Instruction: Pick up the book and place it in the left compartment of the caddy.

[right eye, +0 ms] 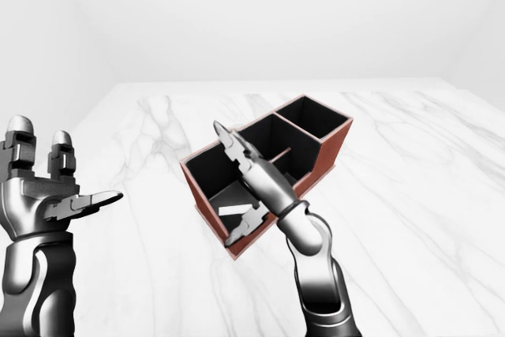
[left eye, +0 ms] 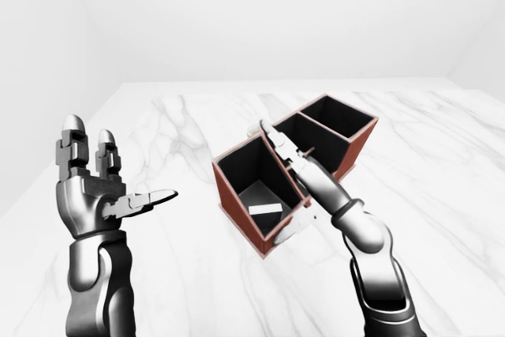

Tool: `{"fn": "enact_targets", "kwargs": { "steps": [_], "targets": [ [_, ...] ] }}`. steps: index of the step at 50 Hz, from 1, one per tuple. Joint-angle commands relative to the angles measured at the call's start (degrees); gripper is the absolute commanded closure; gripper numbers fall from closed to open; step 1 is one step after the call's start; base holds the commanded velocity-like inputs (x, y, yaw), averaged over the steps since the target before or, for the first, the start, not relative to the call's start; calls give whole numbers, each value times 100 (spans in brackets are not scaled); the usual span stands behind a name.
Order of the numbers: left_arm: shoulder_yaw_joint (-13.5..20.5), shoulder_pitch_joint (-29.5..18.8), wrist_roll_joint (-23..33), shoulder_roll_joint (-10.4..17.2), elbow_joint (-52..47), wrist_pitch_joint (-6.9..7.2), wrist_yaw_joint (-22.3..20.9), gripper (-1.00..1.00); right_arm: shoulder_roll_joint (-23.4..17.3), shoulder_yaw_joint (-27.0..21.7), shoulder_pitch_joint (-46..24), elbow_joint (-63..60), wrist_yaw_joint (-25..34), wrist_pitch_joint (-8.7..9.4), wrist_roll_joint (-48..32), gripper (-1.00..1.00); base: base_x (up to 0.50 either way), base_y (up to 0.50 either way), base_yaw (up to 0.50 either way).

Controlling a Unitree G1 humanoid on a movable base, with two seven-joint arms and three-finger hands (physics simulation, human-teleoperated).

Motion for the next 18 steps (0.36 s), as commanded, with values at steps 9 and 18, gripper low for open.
{"fn": "enact_targets", "kwargs": {
  "steps": [9, 18],
  "targets": [
    [5, -3, 1, 1, 9, 0, -10, -100, -235, -284, 77, -1589, 301, 0, 76, -100, 0, 0, 0],
    [-3, -3, 9, 2, 18, 0, -12, -100, -482, -688, 177, -2535, 423, 0, 315, -100, 0, 0, 0]
  ]
}}
